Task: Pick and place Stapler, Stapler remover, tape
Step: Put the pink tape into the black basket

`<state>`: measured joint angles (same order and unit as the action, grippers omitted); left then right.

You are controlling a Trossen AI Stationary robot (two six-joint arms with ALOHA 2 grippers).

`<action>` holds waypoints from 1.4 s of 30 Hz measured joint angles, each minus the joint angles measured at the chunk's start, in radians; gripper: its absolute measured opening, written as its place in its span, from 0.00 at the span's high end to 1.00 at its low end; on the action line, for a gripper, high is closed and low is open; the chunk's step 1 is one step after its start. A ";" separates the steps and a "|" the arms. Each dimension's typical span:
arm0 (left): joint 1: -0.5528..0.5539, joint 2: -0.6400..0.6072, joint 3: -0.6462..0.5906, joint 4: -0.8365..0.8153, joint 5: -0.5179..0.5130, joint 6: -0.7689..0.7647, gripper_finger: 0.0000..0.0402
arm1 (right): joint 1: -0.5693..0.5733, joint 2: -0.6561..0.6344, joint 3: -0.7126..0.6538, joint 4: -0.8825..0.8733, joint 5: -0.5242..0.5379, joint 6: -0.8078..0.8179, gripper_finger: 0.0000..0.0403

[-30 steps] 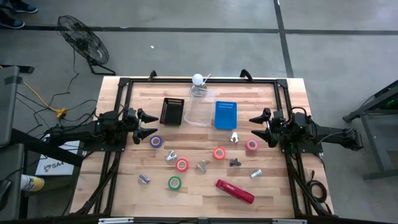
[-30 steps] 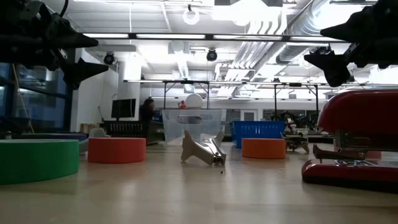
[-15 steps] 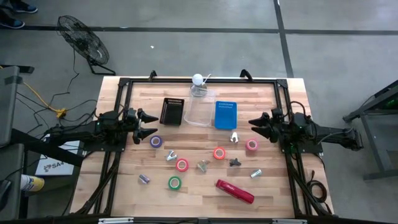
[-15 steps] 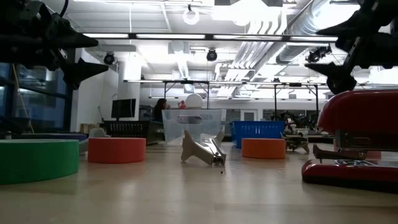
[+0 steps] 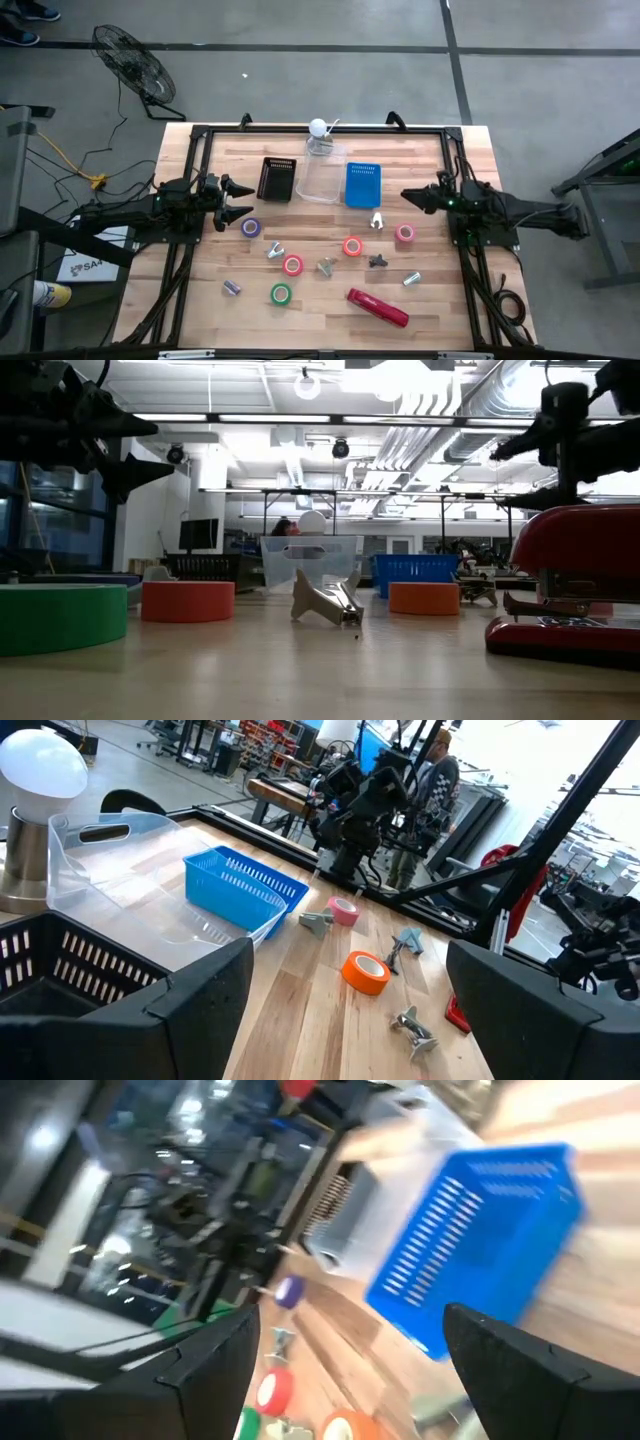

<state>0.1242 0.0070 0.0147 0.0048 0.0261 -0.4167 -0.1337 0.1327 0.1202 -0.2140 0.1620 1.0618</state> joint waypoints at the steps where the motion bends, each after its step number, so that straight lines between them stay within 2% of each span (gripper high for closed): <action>1: 0.000 0.000 0.000 0.000 0.000 0.000 0.18 | 0.000 0.016 0.016 -0.039 0.003 0.035 0.24; 7: 0.000 0.000 0.000 0.000 -0.001 0.000 0.18 | 0.000 0.133 0.122 -0.264 -0.027 0.245 0.24; 14: 0.000 0.000 0.000 0.000 -0.039 -0.010 0.18 | 0.000 0.297 0.232 -0.428 -0.096 0.379 0.24; 29: 0.000 0.000 0.000 0.001 -0.035 -0.037 0.18 | 0.000 0.735 0.466 -0.689 -0.226 0.431 0.24; 34: 0.000 0.000 0.000 0.000 -0.035 -0.037 0.18 | 0.016 0.859 0.504 -0.720 -0.259 0.455 0.24; 42: 0.000 0.000 0.000 0.001 -0.035 -0.048 0.18 | 0.106 1.011 0.506 -0.697 -0.284 0.559 0.24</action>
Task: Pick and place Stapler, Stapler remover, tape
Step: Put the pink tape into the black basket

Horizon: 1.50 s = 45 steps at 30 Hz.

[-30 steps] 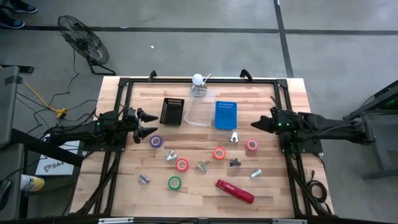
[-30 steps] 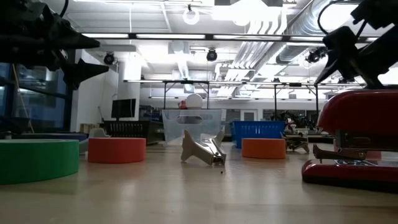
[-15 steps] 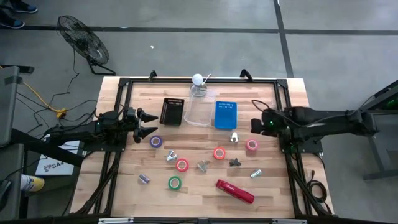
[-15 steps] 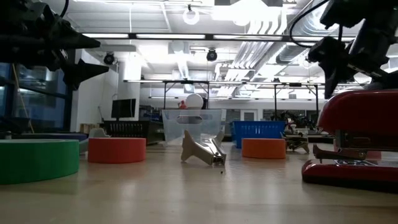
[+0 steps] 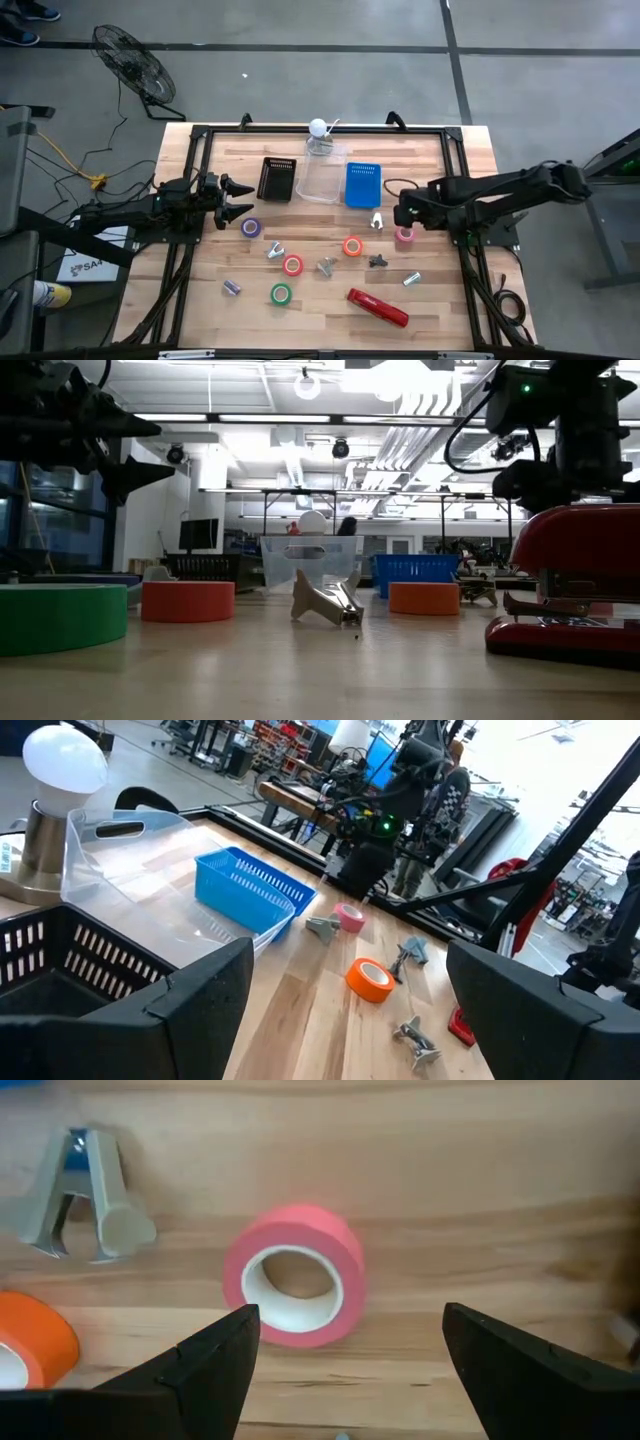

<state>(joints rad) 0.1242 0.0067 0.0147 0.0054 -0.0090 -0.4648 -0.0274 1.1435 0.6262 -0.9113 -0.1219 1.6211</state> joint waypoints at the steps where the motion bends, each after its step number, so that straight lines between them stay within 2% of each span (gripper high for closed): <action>1: 0.000 0.000 0.000 0.000 0.000 -0.012 0.18 | 0.008 0.008 0.000 0.005 0.003 0.015 0.24; 10: 0.000 0.000 0.000 0.000 0.000 -0.015 0.18 | 0.071 0.063 -0.025 -0.003 0.029 0.150 0.24; 19: 0.000 0.000 0.000 0.000 -0.001 -0.012 0.18 | 0.074 0.063 -0.034 0.002 0.049 0.202 0.24; 40: 0.000 0.000 0.000 -0.001 -0.002 -0.012 0.18 | 0.074 0.237 -0.033 0.094 0.027 0.196 0.24; 45: 0.000 0.000 0.000 0.000 -0.002 -0.012 0.18 | 0.074 0.240 -0.033 0.102 0.031 0.196 0.34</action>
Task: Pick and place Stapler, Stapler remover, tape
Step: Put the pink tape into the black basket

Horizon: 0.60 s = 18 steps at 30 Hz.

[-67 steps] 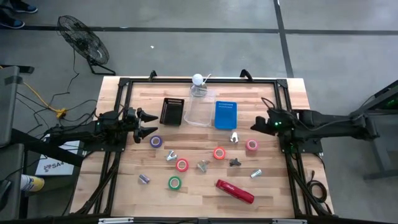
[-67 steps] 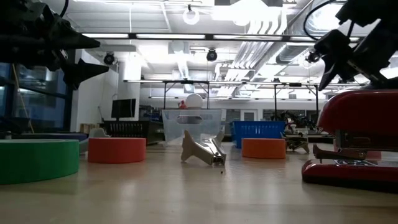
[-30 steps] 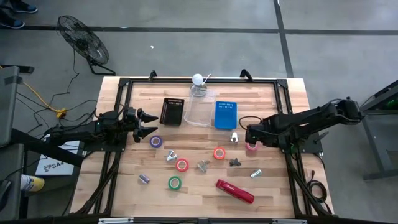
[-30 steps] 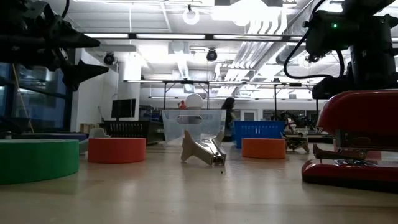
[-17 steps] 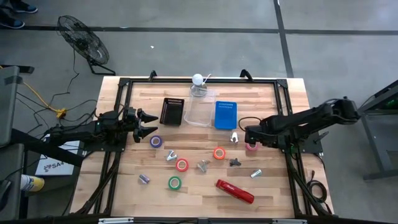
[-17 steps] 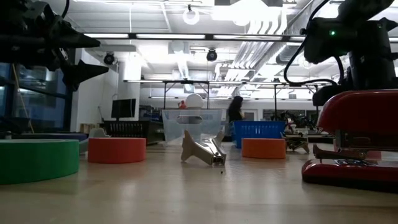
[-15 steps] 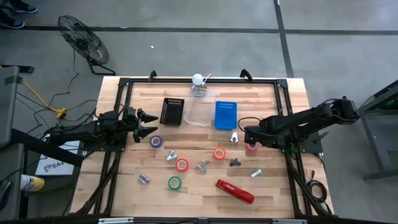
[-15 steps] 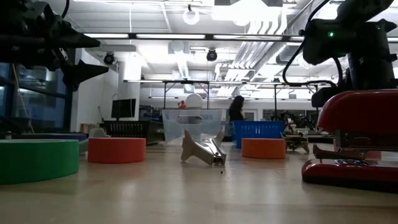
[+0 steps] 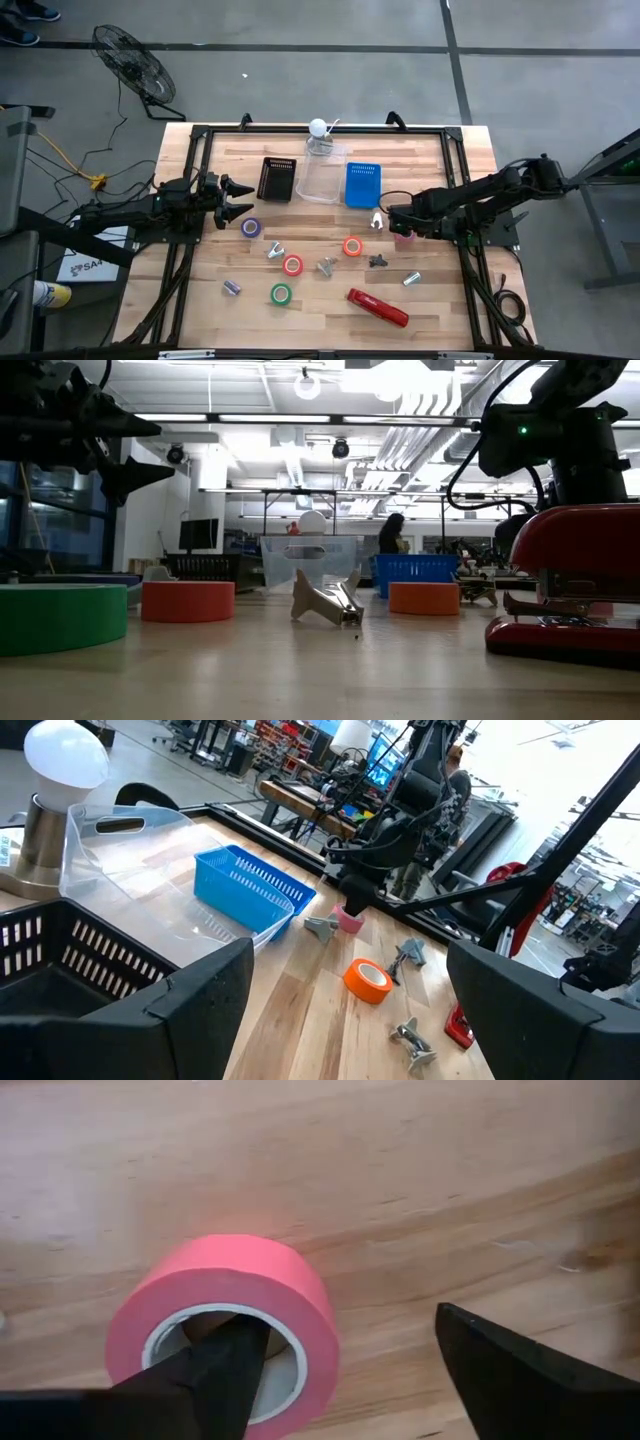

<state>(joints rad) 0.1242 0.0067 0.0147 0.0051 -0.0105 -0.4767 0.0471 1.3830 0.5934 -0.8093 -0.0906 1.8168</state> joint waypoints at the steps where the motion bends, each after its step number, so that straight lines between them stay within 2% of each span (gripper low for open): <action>1: 0.000 0.000 0.000 0.000 0.000 0.000 0.18 | 0.000 0.000 0.000 0.000 0.002 0.000 0.37; 15: 0.000 0.000 0.000 0.000 0.000 0.000 0.18 | -0.001 0.000 0.000 0.007 0.011 -0.038 0.86; 18: 0.000 0.000 0.000 0.000 -0.001 0.000 0.18 | 0.000 0.000 0.000 0.007 0.012 -0.048 0.91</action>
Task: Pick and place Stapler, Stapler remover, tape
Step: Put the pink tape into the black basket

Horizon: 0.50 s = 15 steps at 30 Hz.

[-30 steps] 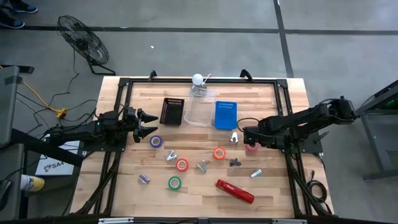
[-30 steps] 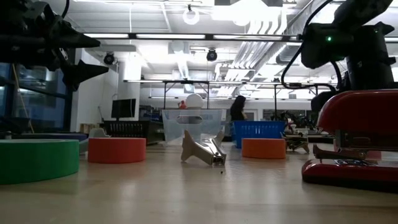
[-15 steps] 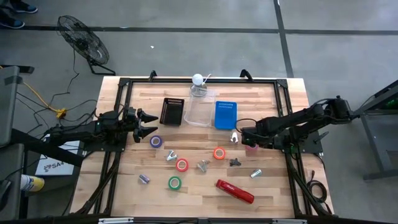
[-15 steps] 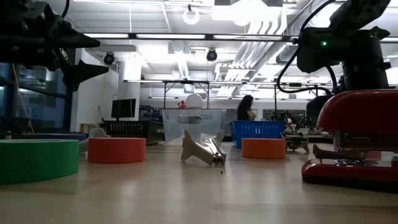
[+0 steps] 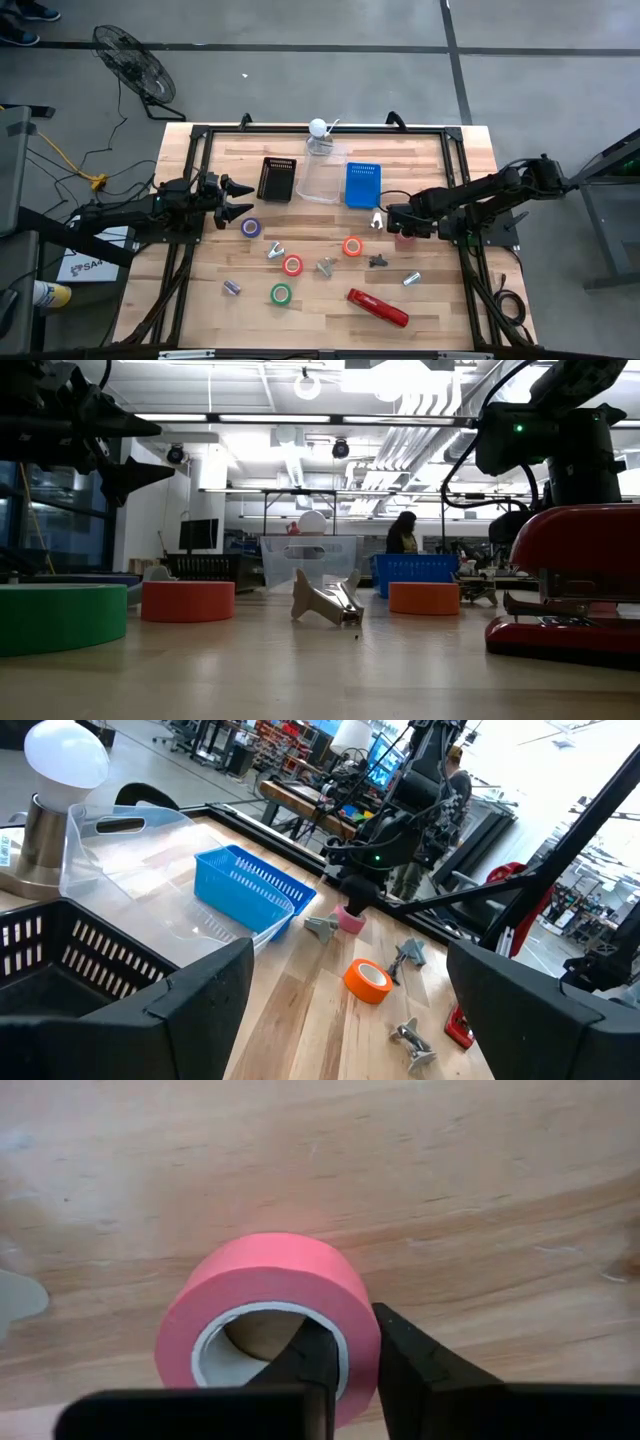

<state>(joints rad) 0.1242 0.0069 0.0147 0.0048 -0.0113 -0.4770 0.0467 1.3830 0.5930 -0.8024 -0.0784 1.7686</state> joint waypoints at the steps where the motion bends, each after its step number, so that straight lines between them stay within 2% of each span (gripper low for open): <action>1: 0.000 0.000 0.000 0.000 0.000 0.000 0.18 | 0.000 0.000 0.000 0.000 0.001 -0.001 0.91; 8: 0.000 0.000 0.000 0.000 0.000 -0.014 0.18 | 0.000 -0.017 -0.002 -0.007 0.024 -0.030 0.91; 15: 0.000 0.000 0.000 0.000 0.001 -0.139 0.18 | 0.000 -0.072 0.024 -0.010 0.085 -0.079 0.91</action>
<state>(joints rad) 0.1242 0.0067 0.0147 0.0048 -0.0104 -0.6162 0.0471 1.3107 0.6174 -0.8122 0.0065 1.6895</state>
